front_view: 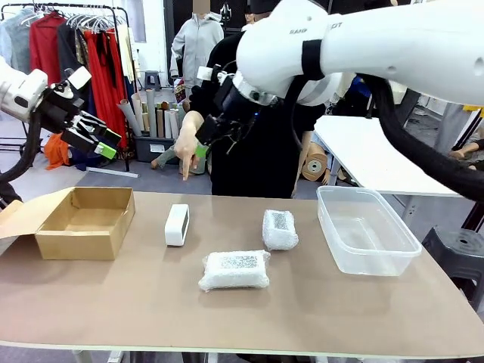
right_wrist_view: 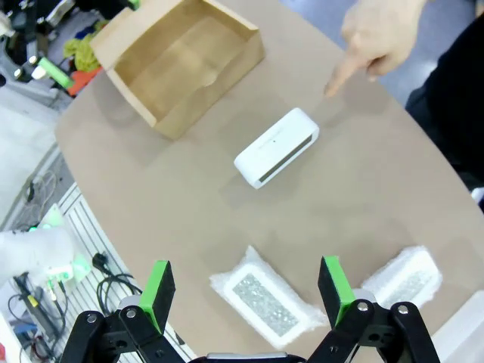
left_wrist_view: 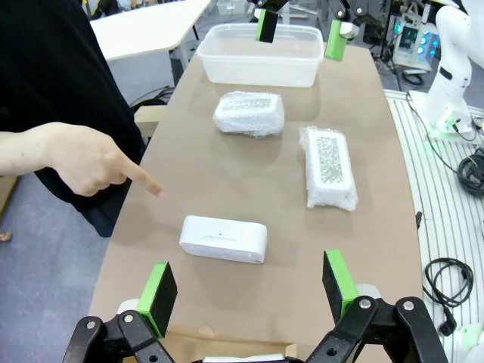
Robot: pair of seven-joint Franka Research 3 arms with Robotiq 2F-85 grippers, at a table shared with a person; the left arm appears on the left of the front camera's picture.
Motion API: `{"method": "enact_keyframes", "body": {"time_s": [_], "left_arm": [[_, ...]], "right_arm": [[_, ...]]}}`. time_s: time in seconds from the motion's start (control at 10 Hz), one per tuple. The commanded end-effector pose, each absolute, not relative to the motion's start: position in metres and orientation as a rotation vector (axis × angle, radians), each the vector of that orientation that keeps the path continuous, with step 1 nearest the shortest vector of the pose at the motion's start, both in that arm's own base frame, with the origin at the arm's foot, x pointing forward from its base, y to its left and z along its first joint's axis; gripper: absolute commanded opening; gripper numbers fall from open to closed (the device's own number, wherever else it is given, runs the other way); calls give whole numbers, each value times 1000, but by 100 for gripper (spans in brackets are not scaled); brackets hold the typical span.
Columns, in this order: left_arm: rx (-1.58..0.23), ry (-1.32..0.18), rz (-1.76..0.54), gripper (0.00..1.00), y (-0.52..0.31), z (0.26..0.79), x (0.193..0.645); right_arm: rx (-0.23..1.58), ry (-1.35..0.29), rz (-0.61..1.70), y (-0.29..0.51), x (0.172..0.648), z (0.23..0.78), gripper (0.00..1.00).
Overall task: Separate and place wrapped and unwrapped clocks.
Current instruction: Pick up the Digital clock indicated by the person.
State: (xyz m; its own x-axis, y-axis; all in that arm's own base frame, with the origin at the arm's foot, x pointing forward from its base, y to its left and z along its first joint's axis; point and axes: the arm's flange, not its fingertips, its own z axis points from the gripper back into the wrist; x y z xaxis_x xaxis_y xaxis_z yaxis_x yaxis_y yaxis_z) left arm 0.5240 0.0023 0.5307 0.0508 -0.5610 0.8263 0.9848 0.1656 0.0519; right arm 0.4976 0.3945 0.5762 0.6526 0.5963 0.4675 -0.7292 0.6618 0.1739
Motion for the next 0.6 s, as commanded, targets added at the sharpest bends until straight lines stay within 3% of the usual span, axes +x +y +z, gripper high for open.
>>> {"method": "enact_keyframes", "body": {"time_s": [0.0,0.2,0.5], "left_arm": [[-642,-841,-1307,100,2,532,523],[-642,-841,-1307,100,2,532,523],[-642,-841,-1307,100,2,532,523]], "right_arm": [[297,-364,670,435,513,575,100],[258,-284,585,474,523,563,100],[202,-308,470,517,534,539,100]]}}
